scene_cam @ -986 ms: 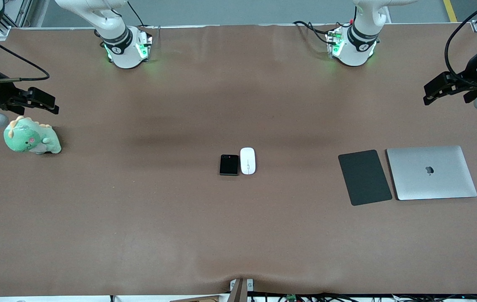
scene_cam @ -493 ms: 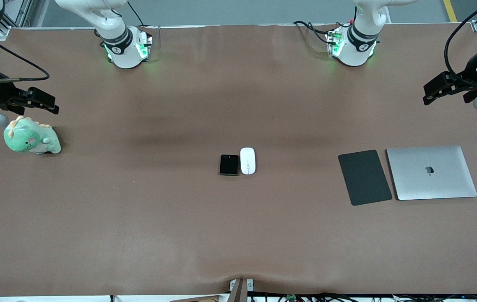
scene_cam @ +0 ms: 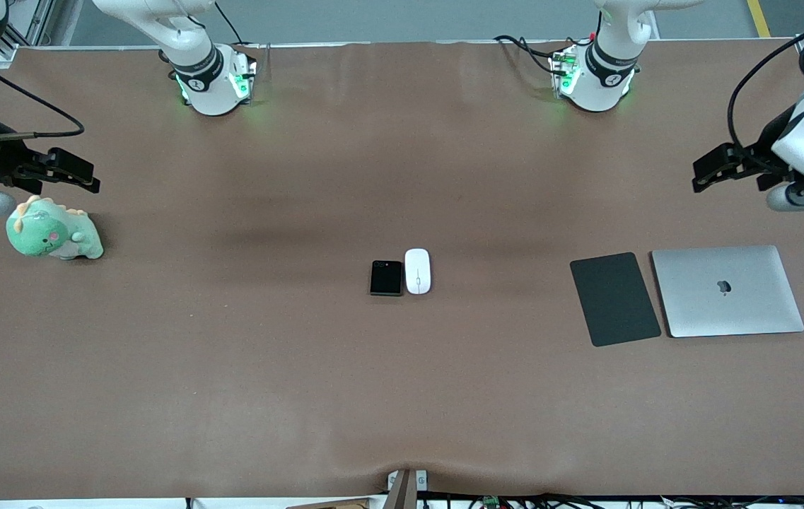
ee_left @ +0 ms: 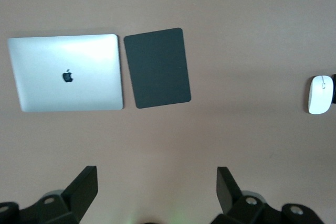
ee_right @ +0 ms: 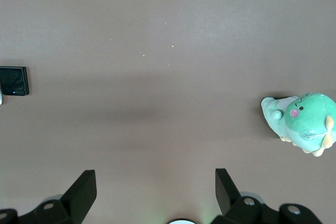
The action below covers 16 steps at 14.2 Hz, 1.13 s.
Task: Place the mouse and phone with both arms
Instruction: 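Reach the left gripper over the white mouse beside the phone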
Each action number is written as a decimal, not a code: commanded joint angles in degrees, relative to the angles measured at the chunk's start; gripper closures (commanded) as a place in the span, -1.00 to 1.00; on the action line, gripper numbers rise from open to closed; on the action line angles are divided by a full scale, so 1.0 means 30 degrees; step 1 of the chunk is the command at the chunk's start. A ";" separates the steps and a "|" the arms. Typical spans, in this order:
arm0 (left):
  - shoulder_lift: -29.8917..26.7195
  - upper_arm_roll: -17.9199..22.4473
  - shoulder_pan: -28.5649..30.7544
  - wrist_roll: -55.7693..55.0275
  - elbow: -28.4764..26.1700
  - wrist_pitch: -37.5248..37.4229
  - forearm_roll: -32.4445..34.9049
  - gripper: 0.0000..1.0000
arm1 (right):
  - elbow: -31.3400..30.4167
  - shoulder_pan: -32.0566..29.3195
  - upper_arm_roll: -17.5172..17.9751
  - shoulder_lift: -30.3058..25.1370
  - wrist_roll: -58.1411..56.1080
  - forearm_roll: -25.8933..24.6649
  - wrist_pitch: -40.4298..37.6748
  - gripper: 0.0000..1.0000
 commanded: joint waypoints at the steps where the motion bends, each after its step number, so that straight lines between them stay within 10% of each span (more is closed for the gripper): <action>1: 0.0963 -0.0170 0.0083 -0.0229 0.0047 0.0800 -0.0973 -1.00 | -0.0043 -0.0209 0.0244 0.0002 -0.0062 -0.0225 0.0094 -1.00; 16: 0.6820 -0.0551 -0.8174 -1.1996 -0.2092 0.9497 0.1280 -1.00 | -0.0073 -0.0209 0.0245 0.0149 -0.0062 -0.0226 0.0124 -1.00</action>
